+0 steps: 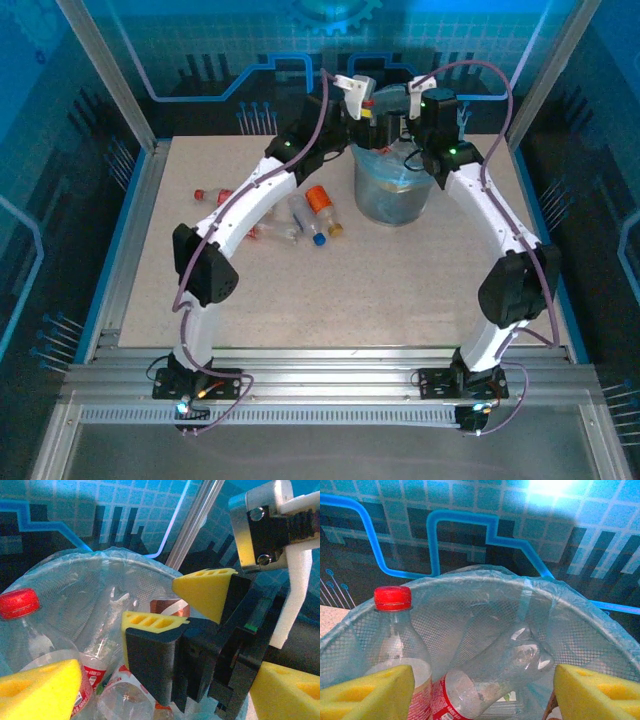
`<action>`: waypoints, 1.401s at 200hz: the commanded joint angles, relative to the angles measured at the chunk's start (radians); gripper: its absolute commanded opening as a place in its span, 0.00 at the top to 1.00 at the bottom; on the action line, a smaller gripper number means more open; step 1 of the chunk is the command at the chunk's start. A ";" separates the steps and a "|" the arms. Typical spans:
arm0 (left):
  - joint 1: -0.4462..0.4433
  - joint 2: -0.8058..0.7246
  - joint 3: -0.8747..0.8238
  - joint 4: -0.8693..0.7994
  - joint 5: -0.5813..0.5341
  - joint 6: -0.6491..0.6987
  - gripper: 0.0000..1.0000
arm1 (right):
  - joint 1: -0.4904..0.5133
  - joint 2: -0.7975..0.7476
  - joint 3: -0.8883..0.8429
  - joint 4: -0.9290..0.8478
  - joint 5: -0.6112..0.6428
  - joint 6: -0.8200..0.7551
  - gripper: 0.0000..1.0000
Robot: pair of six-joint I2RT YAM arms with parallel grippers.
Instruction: Put the plastic bottles in the bin
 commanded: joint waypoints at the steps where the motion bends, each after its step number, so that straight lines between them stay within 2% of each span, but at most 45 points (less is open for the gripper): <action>1: 0.035 -0.033 -0.029 0.020 -0.083 0.010 0.14 | -0.007 -0.032 0.042 0.000 -0.008 0.032 0.28; 42: 0.042 -0.063 -0.076 0.029 -0.093 0.010 0.14 | -0.009 0.081 0.223 -0.197 0.068 0.084 0.31; 76: 0.056 -0.102 -0.133 0.053 -0.098 0.009 0.14 | -0.020 0.166 0.352 -0.328 0.229 0.123 0.31; 110: 0.062 -0.115 -0.153 0.054 -0.098 0.006 0.14 | -0.046 0.323 0.617 -0.566 0.276 0.191 0.29; 126: 0.064 -0.122 -0.167 0.059 -0.097 0.006 0.13 | -0.047 0.373 0.684 -0.645 0.286 0.196 0.29; 187: 0.073 -0.131 -0.193 0.071 -0.090 -0.008 0.13 | -0.050 0.333 0.562 -0.673 0.232 0.252 0.32; 280: 0.081 -0.142 -0.206 0.074 -0.084 -0.017 0.13 | -0.064 0.293 0.467 -0.693 0.135 0.305 0.34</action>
